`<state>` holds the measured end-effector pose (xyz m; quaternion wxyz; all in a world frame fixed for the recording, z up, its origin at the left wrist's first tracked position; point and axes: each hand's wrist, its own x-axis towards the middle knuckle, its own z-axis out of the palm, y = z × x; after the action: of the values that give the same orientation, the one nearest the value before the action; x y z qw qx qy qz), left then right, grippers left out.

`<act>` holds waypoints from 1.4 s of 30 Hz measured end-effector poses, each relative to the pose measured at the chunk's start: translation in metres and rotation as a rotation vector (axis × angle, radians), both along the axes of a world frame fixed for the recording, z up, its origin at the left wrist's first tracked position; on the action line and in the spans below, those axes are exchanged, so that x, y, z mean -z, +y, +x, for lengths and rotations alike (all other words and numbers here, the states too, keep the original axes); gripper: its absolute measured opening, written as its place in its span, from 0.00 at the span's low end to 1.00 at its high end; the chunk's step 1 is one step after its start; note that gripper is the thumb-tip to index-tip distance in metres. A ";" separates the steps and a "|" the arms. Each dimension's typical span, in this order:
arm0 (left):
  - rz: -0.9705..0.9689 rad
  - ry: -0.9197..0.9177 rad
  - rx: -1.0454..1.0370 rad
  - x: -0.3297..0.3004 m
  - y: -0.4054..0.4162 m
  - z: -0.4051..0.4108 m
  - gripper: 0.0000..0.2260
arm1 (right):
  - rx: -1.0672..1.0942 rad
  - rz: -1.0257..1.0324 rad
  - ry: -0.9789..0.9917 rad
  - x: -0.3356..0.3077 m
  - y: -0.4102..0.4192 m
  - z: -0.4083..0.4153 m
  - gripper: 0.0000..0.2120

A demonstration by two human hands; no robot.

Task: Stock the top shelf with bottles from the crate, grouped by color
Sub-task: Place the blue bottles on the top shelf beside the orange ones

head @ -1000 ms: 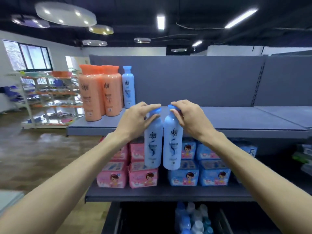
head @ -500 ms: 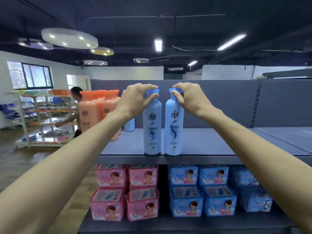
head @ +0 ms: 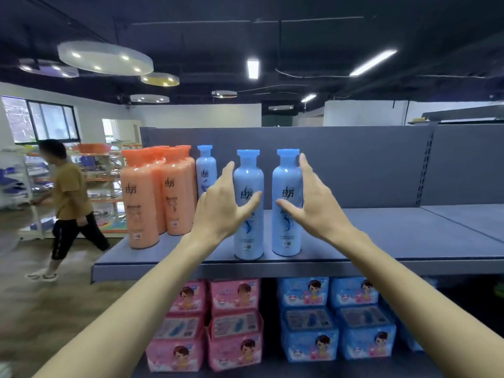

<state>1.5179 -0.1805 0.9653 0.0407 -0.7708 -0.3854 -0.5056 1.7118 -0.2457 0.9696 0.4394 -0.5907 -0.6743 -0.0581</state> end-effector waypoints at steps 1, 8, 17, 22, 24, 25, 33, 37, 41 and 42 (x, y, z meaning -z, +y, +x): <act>-0.001 0.046 -0.019 0.010 -0.003 -0.002 0.34 | 0.008 -0.032 0.004 0.015 -0.002 0.003 0.46; -0.093 0.200 -0.168 0.047 -0.014 0.000 0.26 | 0.035 -0.127 0.031 0.075 -0.004 0.002 0.43; -0.226 0.193 -0.172 0.045 0.021 -0.008 0.24 | 0.103 -0.277 -0.029 0.073 0.010 -0.008 0.34; -0.289 0.179 -0.253 0.045 0.051 -0.014 0.24 | 0.097 -0.302 -0.001 0.070 0.022 -0.016 0.26; -0.316 0.179 -0.291 0.042 0.061 -0.016 0.23 | 0.089 -0.301 0.017 0.071 0.026 -0.019 0.26; -0.334 0.175 -0.308 0.040 0.065 -0.017 0.23 | 0.084 -0.299 0.026 0.073 0.028 -0.020 0.26; -0.492 0.161 -0.421 0.025 0.099 -0.015 0.23 | 0.065 -0.290 0.071 0.075 0.045 -0.031 0.27; -0.573 0.156 -0.442 0.018 0.106 -0.012 0.24 | 0.053 -0.286 0.106 0.078 0.048 -0.031 0.28; -0.627 0.226 -0.466 0.014 0.112 -0.012 0.24 | 0.054 -0.279 0.126 0.080 0.049 -0.028 0.29; -0.629 0.232 -0.478 0.013 0.112 -0.012 0.24 | 0.053 -0.276 0.126 0.081 0.050 -0.028 0.29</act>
<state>1.5060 -0.0682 0.9519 -0.0375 -0.6864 -0.6823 -0.2489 1.6841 -0.1957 0.8889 0.3937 -0.6655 -0.6312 0.0607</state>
